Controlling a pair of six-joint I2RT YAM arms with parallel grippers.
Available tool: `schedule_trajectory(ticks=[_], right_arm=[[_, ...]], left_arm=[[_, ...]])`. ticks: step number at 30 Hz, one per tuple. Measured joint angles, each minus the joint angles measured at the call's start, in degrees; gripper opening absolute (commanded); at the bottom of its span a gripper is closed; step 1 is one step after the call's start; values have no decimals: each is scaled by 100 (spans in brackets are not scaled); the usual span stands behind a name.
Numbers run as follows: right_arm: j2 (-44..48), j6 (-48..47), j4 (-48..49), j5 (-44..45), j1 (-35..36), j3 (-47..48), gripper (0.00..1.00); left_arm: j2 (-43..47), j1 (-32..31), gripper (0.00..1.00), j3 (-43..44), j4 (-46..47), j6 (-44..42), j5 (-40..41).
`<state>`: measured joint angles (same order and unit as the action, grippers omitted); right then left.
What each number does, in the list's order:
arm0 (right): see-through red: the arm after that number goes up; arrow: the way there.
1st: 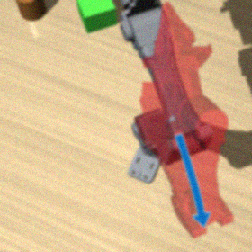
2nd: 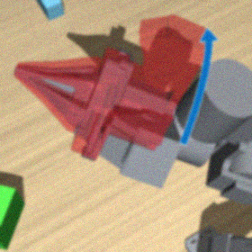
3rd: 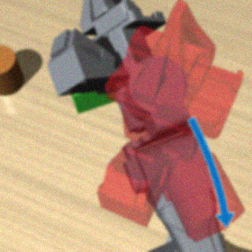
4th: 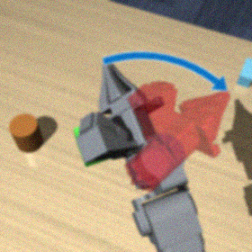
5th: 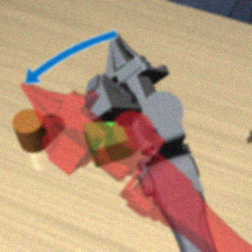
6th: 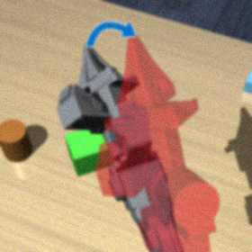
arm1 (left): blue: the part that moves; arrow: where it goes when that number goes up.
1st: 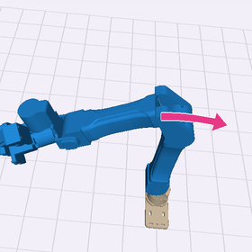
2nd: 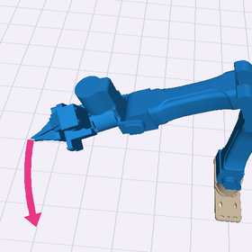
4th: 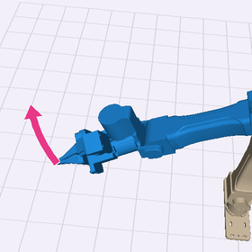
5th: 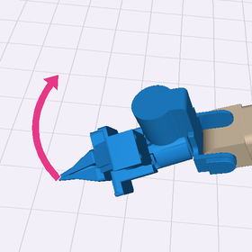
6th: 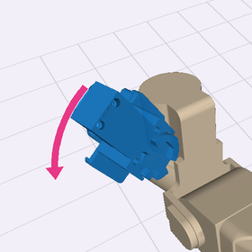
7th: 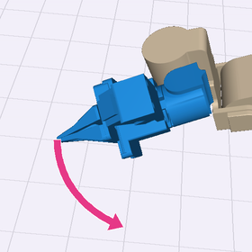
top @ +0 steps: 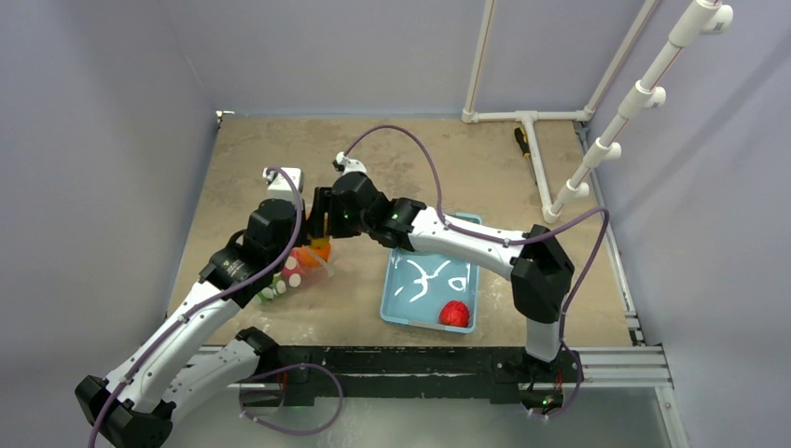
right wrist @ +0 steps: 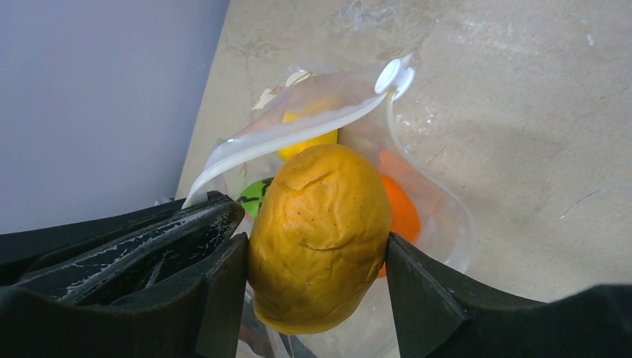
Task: Place the food in the zip-top bag and seal the zipper
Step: Place the fake fruit in the zipper food storage bag.
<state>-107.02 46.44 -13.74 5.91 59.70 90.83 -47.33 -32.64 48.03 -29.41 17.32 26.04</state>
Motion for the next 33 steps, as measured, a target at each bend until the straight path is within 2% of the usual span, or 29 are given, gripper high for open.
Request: schedule_trajectory(ticks=[6,9,13,18,24,33], right_arm=[[-118,15,142,-188,42,0,25],[-160,63,264,-306,39,-20,32],[-223,170,518,-494,39,-103,46],[-330,356,868,-699,42,-258,76],[-348,494,1113,-741,28,-448,98],[-343,490,1309,-710,24,-590,99]], left_arm=[[0,4,0,0,0,-4,61],[11,17,0,0,0,-22,118],[28,39,0,0,4,-39,166],[35,39,0,0,4,-48,173],[52,68,0,0,0,-61,256],[72,74,0,0,-4,-59,284]])
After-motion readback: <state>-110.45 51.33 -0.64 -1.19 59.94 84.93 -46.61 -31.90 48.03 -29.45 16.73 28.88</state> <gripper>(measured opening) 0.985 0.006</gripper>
